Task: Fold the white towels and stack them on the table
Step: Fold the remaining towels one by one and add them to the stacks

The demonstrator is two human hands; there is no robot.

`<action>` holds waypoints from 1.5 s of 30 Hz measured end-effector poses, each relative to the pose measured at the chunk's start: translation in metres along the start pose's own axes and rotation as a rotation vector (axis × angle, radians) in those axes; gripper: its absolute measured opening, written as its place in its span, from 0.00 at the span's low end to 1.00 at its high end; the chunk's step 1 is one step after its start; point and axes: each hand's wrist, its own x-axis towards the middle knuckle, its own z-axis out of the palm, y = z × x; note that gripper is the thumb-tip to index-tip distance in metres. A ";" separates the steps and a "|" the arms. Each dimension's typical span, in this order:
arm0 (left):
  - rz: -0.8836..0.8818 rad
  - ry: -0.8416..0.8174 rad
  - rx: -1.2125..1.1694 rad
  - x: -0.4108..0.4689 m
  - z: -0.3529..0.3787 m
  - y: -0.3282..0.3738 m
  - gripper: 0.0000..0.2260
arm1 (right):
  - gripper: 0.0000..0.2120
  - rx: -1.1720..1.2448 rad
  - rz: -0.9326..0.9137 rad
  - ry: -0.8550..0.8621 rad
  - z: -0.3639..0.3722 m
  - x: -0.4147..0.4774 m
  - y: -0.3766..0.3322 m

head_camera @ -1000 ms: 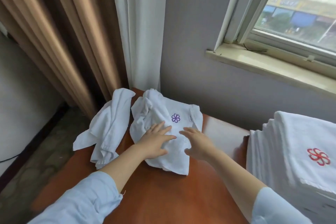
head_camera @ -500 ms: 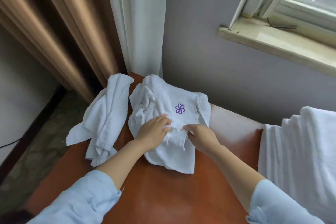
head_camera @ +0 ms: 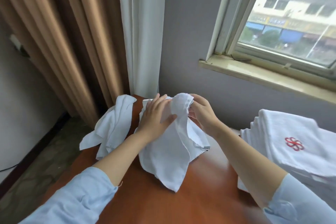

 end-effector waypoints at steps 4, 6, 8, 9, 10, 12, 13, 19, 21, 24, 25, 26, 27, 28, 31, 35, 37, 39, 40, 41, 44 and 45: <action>-0.096 -0.020 -0.082 -0.020 -0.017 0.035 0.26 | 0.13 0.150 0.006 -0.017 -0.001 -0.035 -0.041; -0.061 0.004 -0.194 -0.031 -0.019 0.050 0.26 | 0.13 0.211 0.012 -0.005 -0.005 -0.058 -0.054; -0.001 -0.018 -0.261 -0.042 -0.019 0.067 0.28 | 0.11 0.284 0.015 0.013 -0.013 -0.085 -0.063; 0.043 -0.044 -0.248 -0.049 -0.017 0.075 0.25 | 0.11 0.317 0.015 0.018 -0.017 -0.100 -0.066; 0.078 -0.073 -0.222 -0.056 -0.014 0.081 0.18 | 0.12 0.337 0.022 0.029 -0.021 -0.114 -0.069; 0.109 -0.103 -0.190 -0.071 -0.004 0.092 0.05 | 0.18 0.342 0.048 0.063 -0.032 -0.145 -0.071; 0.089 -0.120 -0.202 -0.079 0.001 0.100 0.04 | 0.18 0.331 0.066 0.067 -0.038 -0.161 -0.072; 0.183 -0.135 -0.133 -0.145 0.038 0.168 0.11 | 0.23 0.124 0.115 0.043 -0.089 -0.261 -0.057; 0.205 -0.148 -0.127 -0.170 0.050 0.194 0.10 | 0.18 0.047 0.128 0.115 -0.103 -0.295 -0.045; 0.262 -0.175 -0.147 -0.205 0.071 0.233 0.16 | 0.14 0.009 0.131 0.267 -0.129 -0.346 -0.030; 0.279 -0.181 -0.155 -0.215 0.079 0.244 0.17 | 0.12 -0.008 0.124 0.309 -0.137 -0.364 -0.026; 0.295 -0.188 -0.165 -0.223 0.087 0.254 0.16 | 0.10 -0.023 0.120 0.356 -0.144 -0.379 -0.023; 0.307 -0.199 -0.175 -0.231 0.096 0.264 0.15 | 0.07 -0.044 0.119 0.418 -0.150 -0.395 -0.019; 0.317 -0.212 -0.185 -0.238 0.104 0.272 0.15 | 0.06 -0.067 0.116 0.487 -0.156 -0.408 -0.016; 0.333 -0.256 -0.200 -0.255 0.124 0.297 0.12 | 0.07 -0.086 0.106 0.620 -0.173 -0.443 -0.006; 0.336 -0.305 -0.196 -0.264 0.142 0.324 0.13 | 0.07 -0.127 0.095 0.693 -0.198 -0.478 -0.001; 0.340 -0.323 -0.181 -0.265 0.149 0.336 0.12 | 0.13 -0.176 0.087 0.754 -0.212 -0.490 -0.001; 0.362 -0.346 -0.156 -0.264 0.159 0.347 0.09 | 0.14 -0.238 0.096 0.803 -0.228 -0.500 0.000; 0.376 -0.357 -0.143 -0.262 0.165 0.351 0.06 | 0.13 -0.276 0.115 0.821 -0.237 -0.504 0.002; 0.391 -0.369 -0.137 -0.260 0.172 0.355 0.03 | 0.11 -0.316 0.142 0.847 -0.246 -0.507 0.005; 0.430 -0.426 -0.115 -0.251 0.198 0.366 0.05 | 0.06 -0.414 0.215 0.917 -0.276 -0.511 0.019; 0.441 -0.452 -0.111 -0.247 0.209 0.369 0.06 | 0.06 -0.440 0.240 0.932 -0.285 -0.509 0.026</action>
